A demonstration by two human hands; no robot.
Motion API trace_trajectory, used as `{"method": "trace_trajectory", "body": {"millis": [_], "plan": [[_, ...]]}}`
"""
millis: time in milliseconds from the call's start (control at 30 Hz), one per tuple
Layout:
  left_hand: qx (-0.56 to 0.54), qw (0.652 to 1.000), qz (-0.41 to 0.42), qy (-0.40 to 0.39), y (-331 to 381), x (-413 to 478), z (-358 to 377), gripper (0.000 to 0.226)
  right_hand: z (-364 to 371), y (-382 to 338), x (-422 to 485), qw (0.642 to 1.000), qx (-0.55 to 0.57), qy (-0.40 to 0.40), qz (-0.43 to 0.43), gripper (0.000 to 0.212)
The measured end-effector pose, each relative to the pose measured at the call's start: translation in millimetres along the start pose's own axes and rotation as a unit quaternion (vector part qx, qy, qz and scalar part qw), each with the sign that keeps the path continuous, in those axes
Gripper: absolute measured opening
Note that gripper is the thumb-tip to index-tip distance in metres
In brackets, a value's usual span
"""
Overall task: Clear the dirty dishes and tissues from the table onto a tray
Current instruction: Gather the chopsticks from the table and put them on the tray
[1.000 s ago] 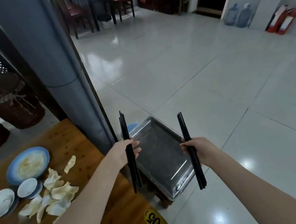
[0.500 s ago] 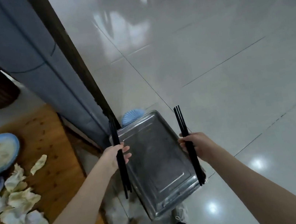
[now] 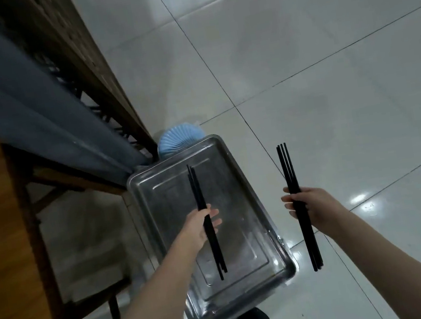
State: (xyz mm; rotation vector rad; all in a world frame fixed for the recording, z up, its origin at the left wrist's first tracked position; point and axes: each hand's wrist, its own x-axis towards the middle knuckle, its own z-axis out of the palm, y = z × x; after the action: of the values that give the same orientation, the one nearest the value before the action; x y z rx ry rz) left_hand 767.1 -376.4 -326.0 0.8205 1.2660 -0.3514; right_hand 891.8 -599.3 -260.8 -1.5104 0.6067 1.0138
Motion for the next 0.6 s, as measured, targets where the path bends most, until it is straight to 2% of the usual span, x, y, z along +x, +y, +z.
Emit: {"method": "trace_trajectory", "body": {"millis": [233,600], "plan": [[-0.026,0.999,-0.026,-0.003,-14,59,37,0.037,-19,14,53,1.000,0.002,-0.003,0.002,0.018],[-0.068,0.994,-0.061,-0.053,-28,88,71,0.031,-27,16,80,1.000,0.012,0.003,0.006,0.018]]}}
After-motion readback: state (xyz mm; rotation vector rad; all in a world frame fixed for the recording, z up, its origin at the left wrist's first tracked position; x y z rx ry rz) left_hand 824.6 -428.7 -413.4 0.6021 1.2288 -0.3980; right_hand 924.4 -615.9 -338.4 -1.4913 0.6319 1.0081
